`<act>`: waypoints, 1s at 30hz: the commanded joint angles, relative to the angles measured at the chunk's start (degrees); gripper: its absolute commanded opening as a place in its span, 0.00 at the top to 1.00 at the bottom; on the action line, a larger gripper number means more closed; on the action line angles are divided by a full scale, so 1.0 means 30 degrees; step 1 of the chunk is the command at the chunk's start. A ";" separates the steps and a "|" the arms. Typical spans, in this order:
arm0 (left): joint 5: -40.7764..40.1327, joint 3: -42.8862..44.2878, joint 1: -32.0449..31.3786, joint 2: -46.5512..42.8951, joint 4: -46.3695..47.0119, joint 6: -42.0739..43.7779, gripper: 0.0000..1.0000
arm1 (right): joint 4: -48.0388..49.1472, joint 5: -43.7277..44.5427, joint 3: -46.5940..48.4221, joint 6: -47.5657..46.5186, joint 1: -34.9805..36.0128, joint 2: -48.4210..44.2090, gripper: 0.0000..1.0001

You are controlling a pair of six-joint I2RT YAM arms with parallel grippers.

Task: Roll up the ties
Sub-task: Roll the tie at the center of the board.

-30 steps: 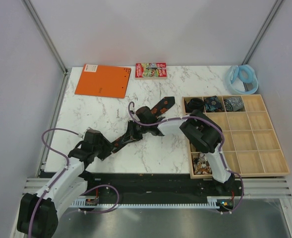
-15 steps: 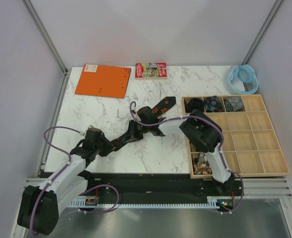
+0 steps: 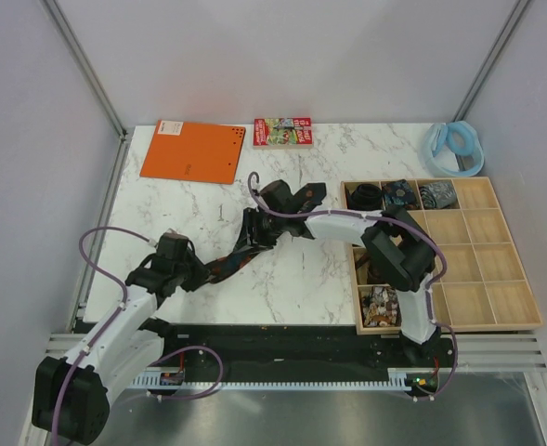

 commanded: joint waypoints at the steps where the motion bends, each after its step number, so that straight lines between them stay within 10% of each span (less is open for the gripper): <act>1: 0.0240 0.0930 0.0063 -0.0322 -0.1650 0.0663 0.98 | -0.1923 0.1686 0.0828 -0.0968 -0.0046 -0.2921 0.55; 9: 0.0592 0.1340 0.0063 -0.0526 -0.2120 0.0574 0.98 | -0.1309 0.2361 0.1001 -0.0148 0.1388 -0.2458 0.77; 30: 0.1676 0.1984 0.0034 -0.1231 -0.3115 0.0368 0.98 | 0.0833 0.2011 0.1149 0.1201 0.2445 0.1384 0.84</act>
